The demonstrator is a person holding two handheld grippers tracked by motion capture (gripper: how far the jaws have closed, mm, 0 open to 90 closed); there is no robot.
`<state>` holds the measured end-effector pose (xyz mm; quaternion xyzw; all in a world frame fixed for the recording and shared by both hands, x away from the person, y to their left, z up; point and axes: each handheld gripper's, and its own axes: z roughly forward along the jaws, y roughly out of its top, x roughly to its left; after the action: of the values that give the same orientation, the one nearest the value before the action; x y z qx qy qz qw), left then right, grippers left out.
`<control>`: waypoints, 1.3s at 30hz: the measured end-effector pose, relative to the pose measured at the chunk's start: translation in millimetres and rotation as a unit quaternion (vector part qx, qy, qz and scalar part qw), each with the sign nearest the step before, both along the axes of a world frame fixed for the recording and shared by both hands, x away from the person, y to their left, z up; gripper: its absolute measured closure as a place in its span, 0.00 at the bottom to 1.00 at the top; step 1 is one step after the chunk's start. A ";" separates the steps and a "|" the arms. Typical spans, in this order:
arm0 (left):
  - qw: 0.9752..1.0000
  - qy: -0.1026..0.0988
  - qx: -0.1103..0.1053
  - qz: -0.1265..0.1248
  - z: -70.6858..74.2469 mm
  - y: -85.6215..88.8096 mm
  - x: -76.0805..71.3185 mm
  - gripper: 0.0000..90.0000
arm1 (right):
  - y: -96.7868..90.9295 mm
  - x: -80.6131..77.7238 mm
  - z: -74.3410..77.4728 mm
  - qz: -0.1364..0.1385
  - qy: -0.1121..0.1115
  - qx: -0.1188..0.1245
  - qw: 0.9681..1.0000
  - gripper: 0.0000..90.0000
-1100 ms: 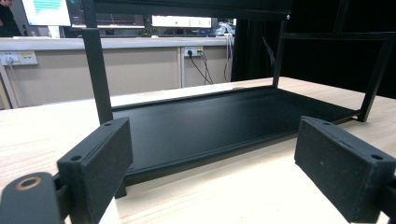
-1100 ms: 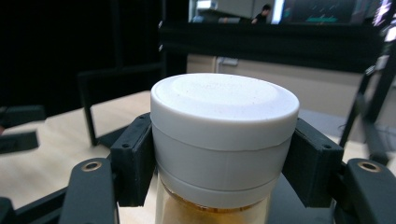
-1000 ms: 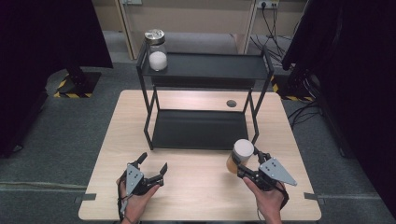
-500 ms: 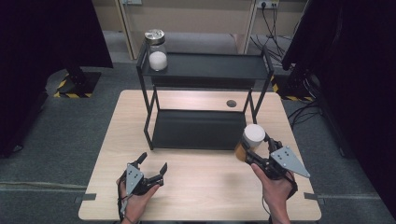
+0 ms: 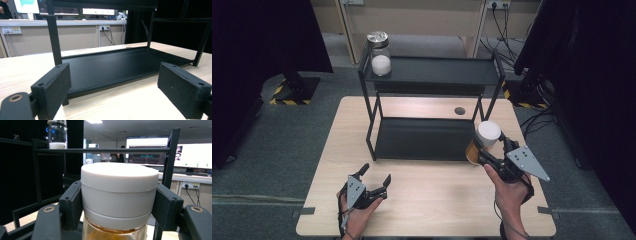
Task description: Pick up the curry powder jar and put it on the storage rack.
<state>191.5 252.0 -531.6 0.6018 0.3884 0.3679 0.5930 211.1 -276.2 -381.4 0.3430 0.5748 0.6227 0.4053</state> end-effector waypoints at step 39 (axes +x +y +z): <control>1.000 0.000 0.000 0.004 -0.2 -1.0 -0.5 0.12 | 4.7 22.4 43.0 -0.026 -0.027 0.009 0.999 0.38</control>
<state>191.0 251.0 -531.8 0.6001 0.3904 0.3704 0.5919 233.5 -271.5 -338.4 0.3446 0.5489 0.6258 0.4339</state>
